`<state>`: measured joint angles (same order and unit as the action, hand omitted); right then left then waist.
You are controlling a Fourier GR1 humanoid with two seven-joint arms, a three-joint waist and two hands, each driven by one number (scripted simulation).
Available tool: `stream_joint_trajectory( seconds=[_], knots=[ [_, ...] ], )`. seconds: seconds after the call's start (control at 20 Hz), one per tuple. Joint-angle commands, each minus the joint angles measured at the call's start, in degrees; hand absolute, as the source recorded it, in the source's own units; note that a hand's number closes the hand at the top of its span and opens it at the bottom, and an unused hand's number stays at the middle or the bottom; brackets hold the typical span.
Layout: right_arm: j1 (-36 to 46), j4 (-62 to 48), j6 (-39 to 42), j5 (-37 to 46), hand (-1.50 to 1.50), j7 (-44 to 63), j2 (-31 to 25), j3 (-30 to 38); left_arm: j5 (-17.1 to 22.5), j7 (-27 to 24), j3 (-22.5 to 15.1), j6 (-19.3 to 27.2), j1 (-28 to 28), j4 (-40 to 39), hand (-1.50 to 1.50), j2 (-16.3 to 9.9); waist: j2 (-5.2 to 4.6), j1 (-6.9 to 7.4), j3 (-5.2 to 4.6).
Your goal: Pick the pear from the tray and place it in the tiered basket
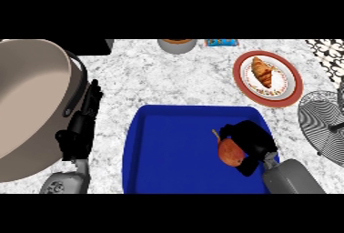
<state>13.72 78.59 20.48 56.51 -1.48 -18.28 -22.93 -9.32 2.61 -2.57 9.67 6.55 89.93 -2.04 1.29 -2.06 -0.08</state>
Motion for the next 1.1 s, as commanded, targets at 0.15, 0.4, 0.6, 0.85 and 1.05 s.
stream_joint_trajectory(
  seconds=[0.15, 0.4, 0.6, 0.85, 1.05],
  knots=[
    [-13.21, 7.78, -14.00, 7.58, 1.50, -18.97, -26.62, -0.62, 0.08, 0.09, 2.16, 1.64, -2.38, 1.25, 0.00, -0.66, 0.59, -4.77, 0.25],
    [-24.48, 9.18, -30.20, -0.17, 1.50, -30.60, -37.37, 12.98, 0.47, -0.80, 2.11, 1.19, -3.87, 2.12, 0.00, -0.77, 0.02, -4.79, 0.22],
    [-31.43, 9.79, -34.71, -12.54, 1.50, -38.25, -41.69, 25.80, 0.60, 0.88, 2.29, 0.72, -4.02, 4.22, 0.00, -1.61, 0.16, -4.68, 0.10],
    [-36.41, 8.87, -30.81, -29.49, 1.50, -48.63, -45.06, 40.78, -0.10, -0.47, 0.43, 1.18, -4.99, 2.41, 0.00, 0.32, -0.09, -4.09, -0.01],
    [-40.27, 6.66, -20.65, -39.91, 1.50, -54.63, -49.28, 52.72, 0.15, -1.24, 1.14, 0.57, -4.18, 2.04, 0.00, -0.65, -0.32, -3.27, -0.09]
  ],
)
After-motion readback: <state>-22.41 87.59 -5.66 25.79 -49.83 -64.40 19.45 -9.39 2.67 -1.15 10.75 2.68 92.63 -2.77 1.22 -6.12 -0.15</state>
